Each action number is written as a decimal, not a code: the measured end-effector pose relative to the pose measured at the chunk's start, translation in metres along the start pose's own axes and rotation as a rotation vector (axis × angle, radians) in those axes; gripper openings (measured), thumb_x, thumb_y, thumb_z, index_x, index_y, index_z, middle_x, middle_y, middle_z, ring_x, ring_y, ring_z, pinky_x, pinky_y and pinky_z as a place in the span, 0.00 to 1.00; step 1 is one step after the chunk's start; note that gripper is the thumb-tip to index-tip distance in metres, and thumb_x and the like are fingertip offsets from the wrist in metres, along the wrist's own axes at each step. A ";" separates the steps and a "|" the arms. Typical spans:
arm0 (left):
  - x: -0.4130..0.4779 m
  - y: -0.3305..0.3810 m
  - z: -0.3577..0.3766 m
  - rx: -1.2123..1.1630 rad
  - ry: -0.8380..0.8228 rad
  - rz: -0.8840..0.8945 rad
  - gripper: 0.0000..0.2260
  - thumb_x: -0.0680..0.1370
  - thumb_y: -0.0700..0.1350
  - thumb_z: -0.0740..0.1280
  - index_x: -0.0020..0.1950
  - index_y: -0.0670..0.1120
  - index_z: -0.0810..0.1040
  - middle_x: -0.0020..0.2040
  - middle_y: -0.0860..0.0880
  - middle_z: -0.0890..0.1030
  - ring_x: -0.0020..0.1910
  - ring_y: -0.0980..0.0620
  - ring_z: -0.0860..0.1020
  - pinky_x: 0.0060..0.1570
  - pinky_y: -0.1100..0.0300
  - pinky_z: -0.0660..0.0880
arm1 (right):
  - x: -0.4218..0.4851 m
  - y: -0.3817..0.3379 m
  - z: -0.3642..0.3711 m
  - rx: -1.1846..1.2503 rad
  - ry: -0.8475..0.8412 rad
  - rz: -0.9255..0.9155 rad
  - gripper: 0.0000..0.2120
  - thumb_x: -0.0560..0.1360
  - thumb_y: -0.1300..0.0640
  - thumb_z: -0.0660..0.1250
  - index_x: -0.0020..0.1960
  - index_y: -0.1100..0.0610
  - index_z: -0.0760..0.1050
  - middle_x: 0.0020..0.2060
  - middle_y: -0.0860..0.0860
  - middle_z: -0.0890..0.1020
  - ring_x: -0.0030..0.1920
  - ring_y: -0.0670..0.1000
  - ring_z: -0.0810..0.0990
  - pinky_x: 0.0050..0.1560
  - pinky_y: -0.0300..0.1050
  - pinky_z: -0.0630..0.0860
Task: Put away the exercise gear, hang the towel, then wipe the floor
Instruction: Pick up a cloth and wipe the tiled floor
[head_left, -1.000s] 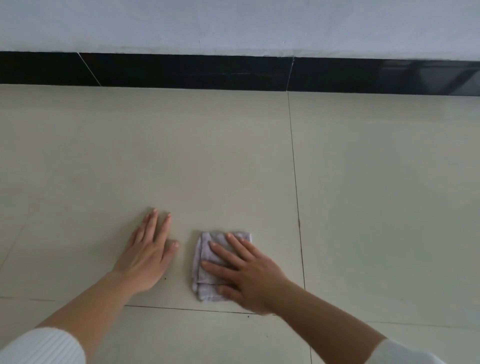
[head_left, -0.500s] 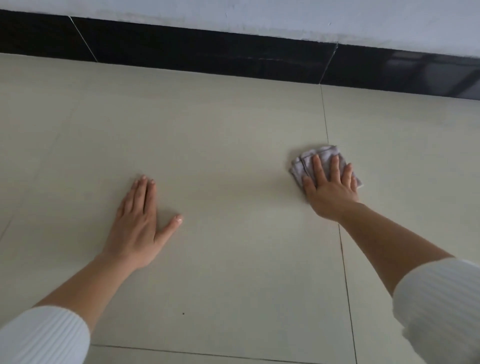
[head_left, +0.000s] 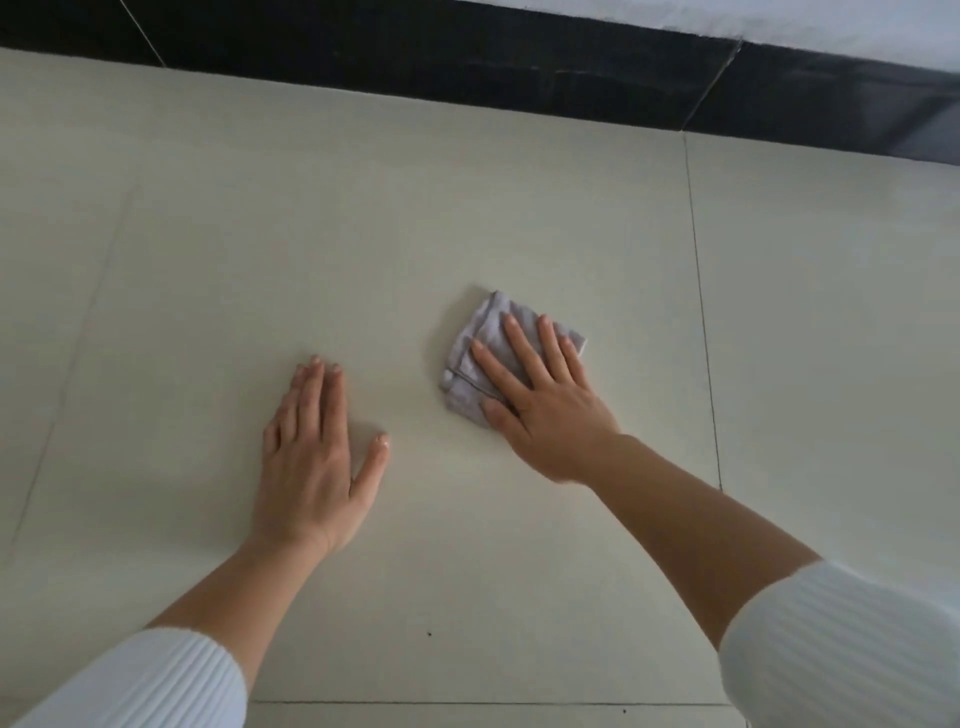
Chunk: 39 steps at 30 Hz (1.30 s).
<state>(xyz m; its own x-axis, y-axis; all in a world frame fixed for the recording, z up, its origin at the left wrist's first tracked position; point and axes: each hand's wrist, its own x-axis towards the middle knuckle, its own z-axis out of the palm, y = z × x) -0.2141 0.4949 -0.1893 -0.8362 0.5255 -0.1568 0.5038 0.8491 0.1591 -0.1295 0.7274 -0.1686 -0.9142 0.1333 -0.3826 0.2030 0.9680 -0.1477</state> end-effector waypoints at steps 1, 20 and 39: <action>0.000 0.000 -0.001 0.001 -0.014 -0.002 0.35 0.75 0.59 0.51 0.75 0.39 0.57 0.75 0.40 0.59 0.74 0.42 0.57 0.68 0.46 0.60 | -0.009 -0.006 0.004 0.010 -0.009 0.003 0.27 0.79 0.38 0.37 0.75 0.40 0.33 0.76 0.50 0.35 0.73 0.57 0.27 0.72 0.52 0.28; 0.001 0.002 0.001 -0.053 0.007 0.003 0.34 0.74 0.58 0.53 0.74 0.37 0.60 0.74 0.39 0.61 0.72 0.42 0.58 0.65 0.49 0.57 | 0.012 0.047 -0.006 0.326 0.060 0.772 0.29 0.80 0.38 0.45 0.77 0.41 0.37 0.77 0.53 0.36 0.76 0.58 0.33 0.74 0.55 0.35; 0.000 -0.002 0.000 -0.126 0.062 0.033 0.30 0.77 0.54 0.49 0.74 0.38 0.59 0.75 0.40 0.59 0.74 0.43 0.57 0.69 0.51 0.55 | -0.008 -0.039 0.004 -0.072 -0.008 -0.232 0.25 0.80 0.40 0.41 0.76 0.38 0.41 0.78 0.50 0.41 0.76 0.59 0.36 0.76 0.54 0.38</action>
<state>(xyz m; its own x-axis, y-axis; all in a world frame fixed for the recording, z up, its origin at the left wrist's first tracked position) -0.2150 0.4927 -0.1898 -0.8331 0.5457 -0.0898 0.5035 0.8156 0.2851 -0.1289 0.6879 -0.1641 -0.9305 -0.0958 -0.3534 -0.0381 0.9853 -0.1668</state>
